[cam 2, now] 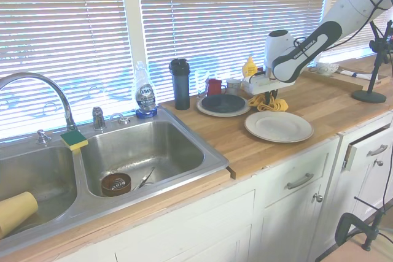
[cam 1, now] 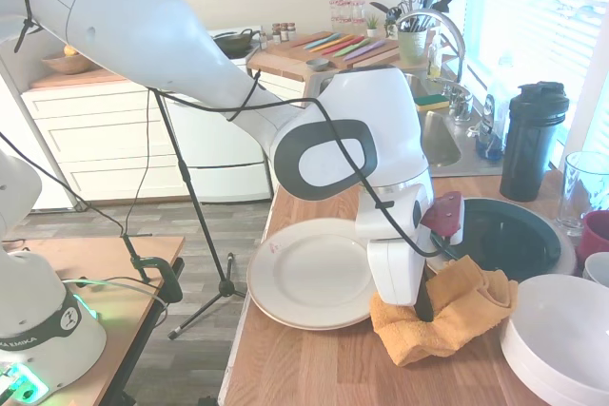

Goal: Wipe the white plate in clockwise motion

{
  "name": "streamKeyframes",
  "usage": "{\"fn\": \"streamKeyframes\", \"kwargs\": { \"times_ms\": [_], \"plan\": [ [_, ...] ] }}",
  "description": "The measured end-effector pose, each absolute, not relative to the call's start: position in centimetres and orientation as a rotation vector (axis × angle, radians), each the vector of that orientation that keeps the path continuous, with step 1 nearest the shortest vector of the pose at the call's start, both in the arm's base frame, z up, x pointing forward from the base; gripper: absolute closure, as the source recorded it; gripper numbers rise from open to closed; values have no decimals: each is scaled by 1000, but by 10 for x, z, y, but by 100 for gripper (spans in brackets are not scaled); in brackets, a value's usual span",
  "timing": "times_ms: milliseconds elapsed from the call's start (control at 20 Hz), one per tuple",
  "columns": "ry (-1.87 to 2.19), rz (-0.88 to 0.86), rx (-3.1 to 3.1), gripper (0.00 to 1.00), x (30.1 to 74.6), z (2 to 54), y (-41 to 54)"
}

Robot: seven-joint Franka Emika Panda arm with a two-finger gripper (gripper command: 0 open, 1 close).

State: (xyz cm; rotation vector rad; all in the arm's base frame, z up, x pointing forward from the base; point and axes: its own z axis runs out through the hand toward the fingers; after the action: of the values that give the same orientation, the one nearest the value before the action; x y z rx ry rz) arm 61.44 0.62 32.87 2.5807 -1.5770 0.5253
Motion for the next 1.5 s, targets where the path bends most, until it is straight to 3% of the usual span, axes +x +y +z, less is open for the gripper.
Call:
{"fn": "streamKeyframes", "kwargs": {
  "times_ms": [750, 800, 1500],
  "plan": [
    [-1545, 521, 2604, 100, 612, 325, 18],
    [-1544, 522, 2605, 0, 612, 325, 18],
    [-1538, 529, 2616, 0, 607, 327, 20]
  ]
}}
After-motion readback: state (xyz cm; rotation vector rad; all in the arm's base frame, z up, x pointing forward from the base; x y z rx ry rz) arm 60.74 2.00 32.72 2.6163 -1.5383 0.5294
